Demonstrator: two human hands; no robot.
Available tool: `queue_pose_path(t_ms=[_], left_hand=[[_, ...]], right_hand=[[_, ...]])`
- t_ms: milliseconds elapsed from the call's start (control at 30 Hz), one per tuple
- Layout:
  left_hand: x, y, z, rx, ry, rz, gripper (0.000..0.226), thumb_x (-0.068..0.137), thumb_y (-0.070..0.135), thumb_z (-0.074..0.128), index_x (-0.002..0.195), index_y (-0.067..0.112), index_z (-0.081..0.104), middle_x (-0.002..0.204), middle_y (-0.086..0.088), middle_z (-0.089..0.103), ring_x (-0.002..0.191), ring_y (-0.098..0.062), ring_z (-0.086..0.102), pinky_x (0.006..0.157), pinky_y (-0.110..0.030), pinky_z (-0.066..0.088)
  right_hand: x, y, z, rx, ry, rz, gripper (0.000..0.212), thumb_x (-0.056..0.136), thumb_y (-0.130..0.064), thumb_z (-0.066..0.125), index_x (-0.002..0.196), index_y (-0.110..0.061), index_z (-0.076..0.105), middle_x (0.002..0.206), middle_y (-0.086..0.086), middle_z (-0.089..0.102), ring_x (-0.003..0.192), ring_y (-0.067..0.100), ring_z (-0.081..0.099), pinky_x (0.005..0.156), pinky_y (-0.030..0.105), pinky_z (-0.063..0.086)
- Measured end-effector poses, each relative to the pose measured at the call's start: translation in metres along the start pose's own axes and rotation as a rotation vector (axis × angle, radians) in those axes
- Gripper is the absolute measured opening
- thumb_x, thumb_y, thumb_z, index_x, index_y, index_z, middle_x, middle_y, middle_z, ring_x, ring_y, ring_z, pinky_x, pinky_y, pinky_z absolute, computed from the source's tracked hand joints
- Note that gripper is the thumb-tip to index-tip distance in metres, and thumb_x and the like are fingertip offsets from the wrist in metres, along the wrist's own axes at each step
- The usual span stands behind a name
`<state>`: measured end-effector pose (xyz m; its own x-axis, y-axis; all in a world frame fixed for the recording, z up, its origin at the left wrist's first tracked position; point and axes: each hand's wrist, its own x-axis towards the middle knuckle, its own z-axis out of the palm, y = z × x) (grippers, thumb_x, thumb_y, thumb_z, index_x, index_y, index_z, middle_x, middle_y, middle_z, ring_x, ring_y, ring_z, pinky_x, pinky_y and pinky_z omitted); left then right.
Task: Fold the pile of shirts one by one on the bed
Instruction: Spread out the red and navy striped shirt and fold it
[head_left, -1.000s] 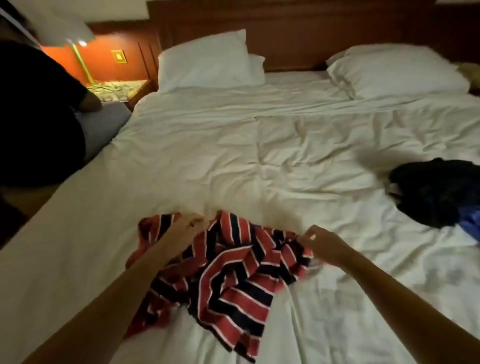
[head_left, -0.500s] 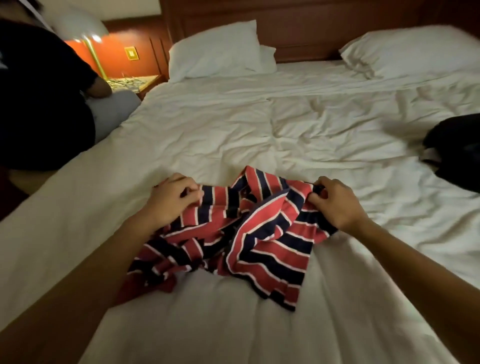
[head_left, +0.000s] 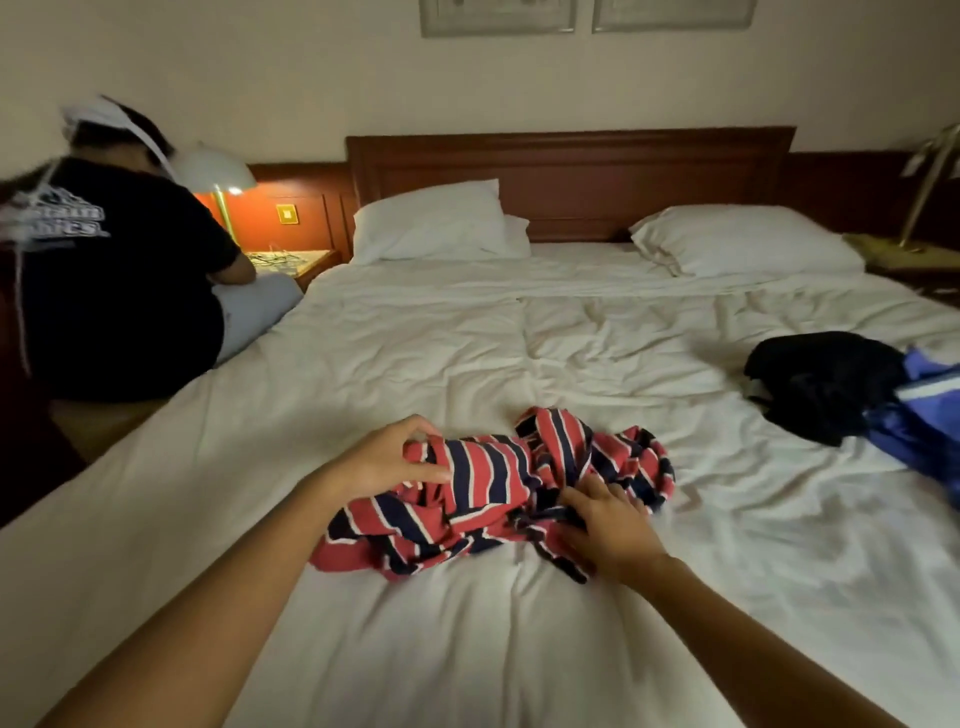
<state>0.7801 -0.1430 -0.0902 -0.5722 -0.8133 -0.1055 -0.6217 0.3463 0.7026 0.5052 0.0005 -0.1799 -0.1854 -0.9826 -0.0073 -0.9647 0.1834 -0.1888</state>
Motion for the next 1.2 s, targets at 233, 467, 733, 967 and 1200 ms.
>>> queue_pose_path(t_ms=[233,467,733,967,1200], left_hand=[[-0.036,0.067,-0.040,-0.350,0.156,0.007,0.019,0.091,0.006,0.068,0.109,0.012,0.068,0.095,-0.011,0.065,0.079,-0.018,0.059,0.061,-0.026,0.042],[-0.036,0.187,-0.057,-0.818,0.103,0.301,0.023,0.089,0.008,0.070,0.112,0.005,0.071,0.098,-0.010,0.075,0.088,-0.019,0.071,0.078,-0.025,0.058],[-0.044,0.111,0.000,-0.145,0.099,0.134,0.045,0.092,0.020,0.070,0.135,0.016,0.057,0.135,0.002,0.054,0.125,-0.014,0.053,0.085,-0.013,0.041],[-0.041,0.013,0.092,0.130,-0.228,-0.023,0.030,0.080,0.041,0.079,0.102,0.022,0.071,0.096,0.013,0.075,0.091,-0.006,0.070,0.091,-0.030,0.054],[-0.008,0.036,0.064,-0.527,0.292,0.043,0.020,0.100,0.009,0.056,0.083,0.009,0.066,0.070,0.000,0.066,0.066,-0.011,0.057,0.065,-0.025,0.044]], right_hand=[[-0.008,0.044,-0.119,0.199,0.396,0.212,0.017,0.098,-0.022,0.048,0.105,-0.008,0.053,0.112,0.022,0.062,0.097,0.041,0.061,0.073,0.041,0.045],[-0.049,0.003,-0.195,0.529,0.491,0.032,0.044,0.091,-0.030,0.055,0.135,-0.027,0.051,0.129,0.007,0.058,0.108,0.024,0.060,0.091,0.037,0.047],[-0.066,-0.023,-0.091,1.012,0.132,0.173,0.046,0.095,-0.050,0.054,0.138,-0.033,0.053,0.128,-0.005,0.060,0.122,0.019,0.055,0.110,0.042,0.041],[-0.044,-0.014,-0.013,0.693,0.103,0.290,0.074,0.080,-0.064,0.066,0.142,-0.034,0.039,0.138,0.002,0.047,0.127,0.028,0.050,0.105,0.040,0.043],[-0.012,0.010,-0.065,0.776,0.476,0.299,0.015,0.094,-0.009,0.053,0.105,-0.012,0.063,0.102,0.003,0.069,0.092,0.022,0.063,0.078,0.029,0.046]])
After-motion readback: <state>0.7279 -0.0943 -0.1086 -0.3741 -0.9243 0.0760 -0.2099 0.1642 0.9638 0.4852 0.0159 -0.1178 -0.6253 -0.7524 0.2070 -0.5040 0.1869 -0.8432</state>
